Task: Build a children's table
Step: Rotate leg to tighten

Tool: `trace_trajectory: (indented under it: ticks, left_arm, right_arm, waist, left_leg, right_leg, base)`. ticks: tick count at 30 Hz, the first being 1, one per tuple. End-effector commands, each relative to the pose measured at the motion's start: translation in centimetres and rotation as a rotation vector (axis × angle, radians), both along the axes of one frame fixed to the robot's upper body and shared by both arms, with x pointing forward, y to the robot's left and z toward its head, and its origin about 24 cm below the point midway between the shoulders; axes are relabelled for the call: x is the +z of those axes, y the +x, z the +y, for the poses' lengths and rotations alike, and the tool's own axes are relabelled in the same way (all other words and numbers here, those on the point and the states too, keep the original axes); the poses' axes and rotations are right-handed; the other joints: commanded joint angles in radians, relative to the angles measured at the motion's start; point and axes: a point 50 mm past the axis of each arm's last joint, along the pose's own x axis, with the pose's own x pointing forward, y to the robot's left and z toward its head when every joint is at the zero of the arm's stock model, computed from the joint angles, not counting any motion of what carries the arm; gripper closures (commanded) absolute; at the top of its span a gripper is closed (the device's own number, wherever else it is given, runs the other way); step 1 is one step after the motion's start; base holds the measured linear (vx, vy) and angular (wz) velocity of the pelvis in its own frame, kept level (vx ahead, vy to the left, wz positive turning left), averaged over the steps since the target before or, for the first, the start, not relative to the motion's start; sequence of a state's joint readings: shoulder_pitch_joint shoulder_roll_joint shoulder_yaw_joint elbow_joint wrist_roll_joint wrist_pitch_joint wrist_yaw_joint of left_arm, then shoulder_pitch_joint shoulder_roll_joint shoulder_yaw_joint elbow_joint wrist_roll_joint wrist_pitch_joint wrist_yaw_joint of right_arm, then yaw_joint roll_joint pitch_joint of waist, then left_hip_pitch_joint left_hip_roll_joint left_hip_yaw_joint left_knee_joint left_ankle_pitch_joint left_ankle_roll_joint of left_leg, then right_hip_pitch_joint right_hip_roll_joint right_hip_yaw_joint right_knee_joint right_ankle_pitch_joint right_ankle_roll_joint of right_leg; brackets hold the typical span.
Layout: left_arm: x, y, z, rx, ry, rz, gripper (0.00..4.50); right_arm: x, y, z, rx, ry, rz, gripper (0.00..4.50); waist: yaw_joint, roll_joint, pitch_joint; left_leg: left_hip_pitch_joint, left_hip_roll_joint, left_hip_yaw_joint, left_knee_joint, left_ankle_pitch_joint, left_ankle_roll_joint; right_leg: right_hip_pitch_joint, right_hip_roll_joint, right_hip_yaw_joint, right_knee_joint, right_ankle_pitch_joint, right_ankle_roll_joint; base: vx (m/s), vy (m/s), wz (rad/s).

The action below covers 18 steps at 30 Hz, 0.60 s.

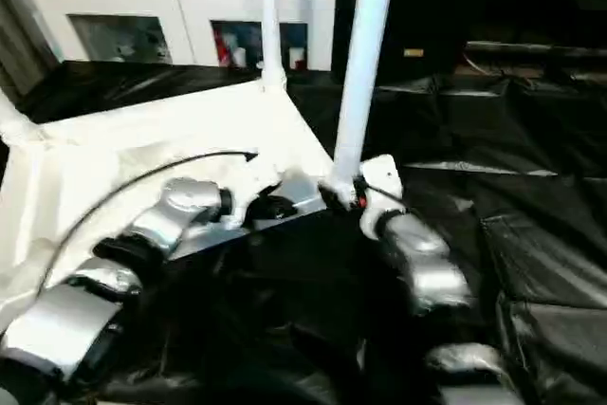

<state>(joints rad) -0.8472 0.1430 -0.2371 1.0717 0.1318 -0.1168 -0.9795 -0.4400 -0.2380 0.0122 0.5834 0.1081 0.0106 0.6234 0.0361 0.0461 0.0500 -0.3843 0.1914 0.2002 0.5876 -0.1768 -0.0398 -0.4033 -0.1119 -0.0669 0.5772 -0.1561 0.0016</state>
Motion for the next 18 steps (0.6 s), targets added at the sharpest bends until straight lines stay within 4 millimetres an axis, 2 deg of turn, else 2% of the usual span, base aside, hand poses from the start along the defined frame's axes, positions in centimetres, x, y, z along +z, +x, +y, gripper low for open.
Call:
trace_trajectory:
  ticks: [1,3,4,5,7,9,10,16,18]
  left_arm:
    - [-0.6,-1.0,0.1,-0.140,0.052,0.033,4.50]
    - [-0.6,-1.4,0.7,-0.205,0.060,0.043,4.50]
    - [-0.5,-1.6,1.0,-0.231,0.057,0.046,4.50]
    - [-0.5,-1.9,1.3,-0.267,0.059,0.065,4.50]
    - [-0.6,-2.4,2.0,-0.334,0.071,0.096,4.50]
    - [-0.5,-2.4,2.2,-0.338,0.064,0.100,4.50]
    - [-0.4,-2.5,2.4,-0.339,0.057,0.105,4.50]
    - [-0.2,-2.5,2.9,-0.339,0.052,0.107,4.50]
    - [-0.2,-2.6,2.9,-0.339,0.051,0.107,4.50]
  right_arm:
    - [0.4,-1.1,1.8,0.244,-0.011,0.006,0.67]
    - [0.8,-1.5,1.0,0.307,-0.024,0.011,0.67]
    - [1.0,-1.6,0.7,0.331,-0.026,0.017,0.67]
    - [1.1,-1.9,0.4,0.368,-0.033,0.030,0.67]
    - [1.2,-2.3,-0.2,0.434,-0.058,0.052,0.67]
    - [1.3,-2.3,-0.5,0.455,-0.061,0.062,0.67]
    - [1.3,-2.3,-0.7,0.468,-0.066,0.068,0.67]
    - [1.5,-2.4,-1.1,0.516,-0.071,0.095,0.81]
    - [1.5,-2.4,-1.0,0.519,-0.066,0.096,1.09]
  waist:
    - [0.010,-0.017,-0.069]
    - [0.013,-0.014,-0.070]
    - [0.015,-0.012,-0.071]
    - [0.016,-0.014,-0.072]
    - [0.022,-0.011,-0.073]
    - [0.029,-0.012,-0.072]
    - [0.035,-0.012,-0.071]
    - [0.041,-0.017,-0.067]
    - [0.042,-0.019,-0.068]
  left_leg:
    - [0.013,0.035,-0.016,-0.073,-0.257,0.081]
    - [0.010,0.037,-0.015,-0.071,-0.225,0.101]
    - [0.011,0.039,-0.014,-0.069,-0.212,0.109]
    - [0.012,0.040,-0.013,-0.068,-0.210,0.112]
    - [0.016,0.042,-0.011,-0.066,-0.198,0.116]
    - [0.021,0.044,-0.009,-0.066,-0.205,0.110]
    - [0.024,0.045,-0.007,-0.067,-0.216,0.104]
    - [0.021,0.043,-0.009,-0.072,-0.247,0.072]
    - [0.021,0.043,-0.009,-0.071,-0.246,0.070]
  right_leg:
    - [0.047,-0.038,0.028,-0.062,-0.207,-0.244]
    - [0.053,-0.037,0.026,-0.055,-0.166,-0.260]
    - [0.051,-0.037,0.027,-0.050,-0.140,-0.272]
    - [0.050,-0.036,0.027,-0.049,-0.133,-0.278]
    - [0.048,-0.037,0.028,-0.044,-0.106,-0.298]
    - [0.045,-0.037,0.029,-0.044,-0.107,-0.304]
    - [0.042,-0.037,0.031,-0.045,-0.115,-0.304]
    - [0.044,-0.040,0.033,-0.050,-0.203,-0.272]
    - [0.044,-0.041,0.033,-0.051,-0.212,-0.266]
  base:
    - [0.000,0.000,0.00]
    - [0.000,0.000,0.00]
    - [0.000,0.000,0.00]
    - [0.000,0.000,0.00]
    - [0.000,0.000,0.00]
    - [0.000,0.000,0.00]
    - [0.000,0.000,0.00]
    - [0.000,0.000,0.00]
    - [0.000,0.000,0.00]
